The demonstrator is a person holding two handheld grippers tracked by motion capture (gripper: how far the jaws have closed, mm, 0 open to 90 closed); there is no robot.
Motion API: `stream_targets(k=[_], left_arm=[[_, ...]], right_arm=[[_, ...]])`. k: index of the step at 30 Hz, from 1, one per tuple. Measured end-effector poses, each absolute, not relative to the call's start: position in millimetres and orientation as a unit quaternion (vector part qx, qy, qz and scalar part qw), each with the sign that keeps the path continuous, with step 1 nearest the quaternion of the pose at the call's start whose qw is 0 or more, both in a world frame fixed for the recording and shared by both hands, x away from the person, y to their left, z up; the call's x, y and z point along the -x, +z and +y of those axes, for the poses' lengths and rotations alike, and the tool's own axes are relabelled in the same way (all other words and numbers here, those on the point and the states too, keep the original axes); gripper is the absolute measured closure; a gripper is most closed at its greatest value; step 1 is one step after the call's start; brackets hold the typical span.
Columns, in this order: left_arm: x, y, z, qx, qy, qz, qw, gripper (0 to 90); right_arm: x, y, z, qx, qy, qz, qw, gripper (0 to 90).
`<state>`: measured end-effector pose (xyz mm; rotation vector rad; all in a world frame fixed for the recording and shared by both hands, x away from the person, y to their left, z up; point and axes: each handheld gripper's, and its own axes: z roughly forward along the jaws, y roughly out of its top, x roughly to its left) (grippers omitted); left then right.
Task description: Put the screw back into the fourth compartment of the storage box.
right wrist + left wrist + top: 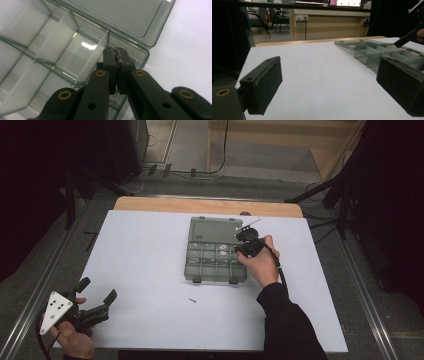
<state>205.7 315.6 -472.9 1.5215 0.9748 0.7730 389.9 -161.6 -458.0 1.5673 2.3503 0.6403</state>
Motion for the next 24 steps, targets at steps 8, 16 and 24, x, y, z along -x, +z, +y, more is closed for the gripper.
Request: stream_targets(k=[8, 16, 24], left_arm=[[-206, -473, 315, -0.645, 0.326, 0.413, 0.554, 6.5], [-206, -473, 316, -0.644, 0.326, 0.413, 0.556, 6.5], [-206, -473, 315, -0.643, 0.326, 0.413, 0.556, 6.5]], right_arm=[[-393, -469, -158, -0.537, 0.209, 0.809, 0.114, 90.0], [-394, -474, -156, -0.534, 0.199, 0.814, 0.109, 88.8], [-389, -462, -162, -0.539, 0.217, 0.806, 0.111, 84.8]])
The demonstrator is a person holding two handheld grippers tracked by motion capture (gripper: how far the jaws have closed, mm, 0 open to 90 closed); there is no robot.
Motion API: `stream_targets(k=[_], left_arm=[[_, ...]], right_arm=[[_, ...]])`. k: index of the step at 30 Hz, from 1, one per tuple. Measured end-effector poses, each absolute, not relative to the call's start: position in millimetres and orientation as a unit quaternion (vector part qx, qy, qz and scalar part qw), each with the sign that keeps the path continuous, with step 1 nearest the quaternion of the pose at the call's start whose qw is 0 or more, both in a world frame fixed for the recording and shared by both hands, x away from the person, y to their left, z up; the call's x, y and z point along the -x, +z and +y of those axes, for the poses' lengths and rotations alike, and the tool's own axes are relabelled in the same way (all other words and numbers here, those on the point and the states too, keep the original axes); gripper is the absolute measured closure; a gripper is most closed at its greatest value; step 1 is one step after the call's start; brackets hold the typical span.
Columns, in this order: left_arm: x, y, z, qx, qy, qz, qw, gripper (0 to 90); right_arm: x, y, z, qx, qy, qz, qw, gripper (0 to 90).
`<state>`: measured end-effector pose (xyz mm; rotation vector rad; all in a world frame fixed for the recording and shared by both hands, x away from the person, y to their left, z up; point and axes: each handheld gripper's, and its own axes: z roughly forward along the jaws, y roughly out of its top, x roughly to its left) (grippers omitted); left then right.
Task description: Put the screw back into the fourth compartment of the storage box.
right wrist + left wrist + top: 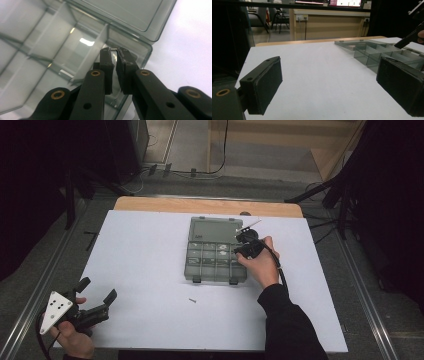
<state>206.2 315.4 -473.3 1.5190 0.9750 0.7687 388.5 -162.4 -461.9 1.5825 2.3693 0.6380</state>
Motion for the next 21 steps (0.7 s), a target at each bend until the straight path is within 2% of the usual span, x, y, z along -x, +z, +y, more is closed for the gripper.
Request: stream_targets(k=[14, 21], left_arm=[[-206, -473, 315, -0.646, 0.326, 0.412, 0.553, 6.5], [-206, -473, 315, -0.647, 0.326, 0.413, 0.552, 6.5]], right_arm=[[-361, -437, -149, -0.513, 0.250, 0.813, 0.115, 84.1], [-343, -428, -135, -0.496, 0.262, 0.821, 0.109, 78.8]])
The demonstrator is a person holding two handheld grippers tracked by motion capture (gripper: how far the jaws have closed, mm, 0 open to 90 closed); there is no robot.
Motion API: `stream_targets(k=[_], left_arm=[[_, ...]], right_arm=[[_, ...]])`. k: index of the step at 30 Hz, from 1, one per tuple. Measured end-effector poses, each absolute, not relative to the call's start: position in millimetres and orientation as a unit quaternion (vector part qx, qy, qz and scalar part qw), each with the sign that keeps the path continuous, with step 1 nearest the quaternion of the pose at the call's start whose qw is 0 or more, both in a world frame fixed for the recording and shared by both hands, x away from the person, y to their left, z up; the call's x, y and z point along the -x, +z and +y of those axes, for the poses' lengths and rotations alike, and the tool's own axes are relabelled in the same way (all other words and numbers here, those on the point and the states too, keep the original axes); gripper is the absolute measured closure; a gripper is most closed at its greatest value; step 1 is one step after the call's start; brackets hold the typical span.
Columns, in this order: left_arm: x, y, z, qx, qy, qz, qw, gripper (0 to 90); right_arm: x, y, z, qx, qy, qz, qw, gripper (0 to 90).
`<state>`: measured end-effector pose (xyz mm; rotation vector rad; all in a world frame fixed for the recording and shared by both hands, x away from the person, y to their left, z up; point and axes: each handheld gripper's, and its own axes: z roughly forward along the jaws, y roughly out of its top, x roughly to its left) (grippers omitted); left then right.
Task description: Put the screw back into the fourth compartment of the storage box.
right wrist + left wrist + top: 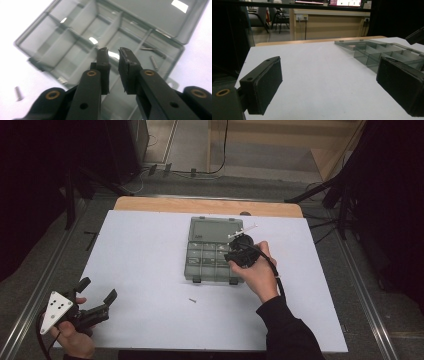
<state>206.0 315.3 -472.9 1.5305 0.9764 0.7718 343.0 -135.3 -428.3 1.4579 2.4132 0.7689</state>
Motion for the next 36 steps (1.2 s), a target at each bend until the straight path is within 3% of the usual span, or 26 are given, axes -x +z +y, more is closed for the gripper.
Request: stream_targets(k=[4, 14, 21, 30, 36], left_arm=[[-206, -473, 315, -0.647, 0.326, 0.413, 0.551, 6.5], [-206, -473, 315, -0.646, 0.327, 0.413, 0.553, 6.5], [-206, -473, 315, -0.646, 0.327, 0.410, 0.554, 6.5], [-206, -473, 315, -0.647, 0.327, 0.410, 0.554, 6.5], [-206, -473, 315, -0.645, 0.327, 0.411, 0.555, 6.5]], right_arm=[[-333, -425, -126, -0.480, 0.274, 0.827, 0.105, 73.5], [-313, -427, -102, -0.450, 0.283, 0.841, 0.103, 35.9], [-301, -433, -88, -0.439, 0.291, 0.845, 0.090, 15.8], [-285, -441, -66, -0.429, 0.287, 0.853, 0.081, 5.6], [-277, -452, -53, -0.422, 0.294, 0.855, 0.064, 18.8]])
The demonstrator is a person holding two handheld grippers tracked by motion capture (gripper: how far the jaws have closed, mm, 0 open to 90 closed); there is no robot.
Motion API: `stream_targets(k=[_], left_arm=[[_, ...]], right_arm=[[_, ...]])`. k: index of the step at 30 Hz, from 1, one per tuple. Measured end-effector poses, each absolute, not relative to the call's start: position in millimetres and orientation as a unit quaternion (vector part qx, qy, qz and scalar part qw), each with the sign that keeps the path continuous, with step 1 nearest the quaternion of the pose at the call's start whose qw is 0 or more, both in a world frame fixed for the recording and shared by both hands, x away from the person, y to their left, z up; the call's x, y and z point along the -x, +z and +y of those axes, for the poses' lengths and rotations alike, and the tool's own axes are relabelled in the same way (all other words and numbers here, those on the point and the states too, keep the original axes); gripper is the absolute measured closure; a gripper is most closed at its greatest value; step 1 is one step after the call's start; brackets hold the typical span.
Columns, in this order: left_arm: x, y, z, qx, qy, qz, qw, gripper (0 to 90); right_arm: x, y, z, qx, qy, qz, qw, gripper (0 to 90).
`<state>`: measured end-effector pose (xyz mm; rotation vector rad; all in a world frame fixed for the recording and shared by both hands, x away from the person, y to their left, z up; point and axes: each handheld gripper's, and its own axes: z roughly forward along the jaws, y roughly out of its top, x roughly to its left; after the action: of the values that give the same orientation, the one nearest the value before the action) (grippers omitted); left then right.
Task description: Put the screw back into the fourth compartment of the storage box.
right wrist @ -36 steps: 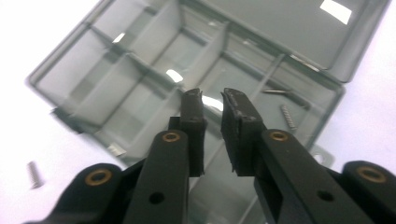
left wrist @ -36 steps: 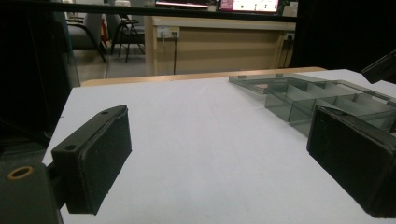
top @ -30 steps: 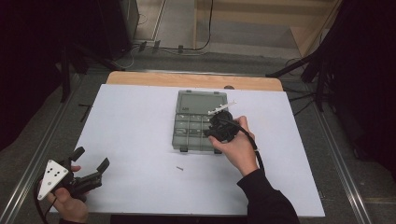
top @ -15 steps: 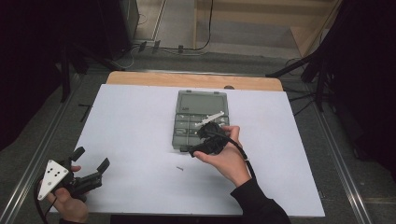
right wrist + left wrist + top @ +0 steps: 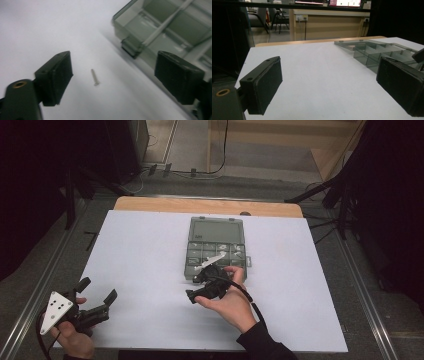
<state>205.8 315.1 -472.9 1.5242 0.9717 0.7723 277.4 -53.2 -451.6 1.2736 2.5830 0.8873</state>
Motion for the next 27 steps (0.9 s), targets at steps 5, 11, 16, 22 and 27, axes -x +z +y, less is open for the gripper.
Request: stream_targets(k=[5, 11, 16, 22, 27], left_arm=[[-205, -473, 316, -0.644, 0.327, 0.412, 0.555, 6.5], [-206, -473, 316, -0.644, 0.326, 0.412, 0.556, 6.5], [-205, -473, 316, -0.645, 0.327, 0.411, 0.555, 6.5], [-205, -473, 315, -0.646, 0.327, 0.411, 0.554, 6.5], [-205, -472, 315, -0.645, 0.327, 0.411, 0.555, 6.5]], right_arm=[[-275, -463, -45, -0.418, 0.293, 0.858, 0.056, 42.1], [-275, -477, -39, -0.402, 0.283, 0.870, 0.046, 57.2], [-273, -485, -32, -0.388, 0.263, 0.881, 0.059, 64.9], [-269, -490, -26, -0.371, 0.250, 0.891, 0.081, 68.1], [-267, -491, -26, -0.355, 0.249, 0.898, 0.080, 79.4]])
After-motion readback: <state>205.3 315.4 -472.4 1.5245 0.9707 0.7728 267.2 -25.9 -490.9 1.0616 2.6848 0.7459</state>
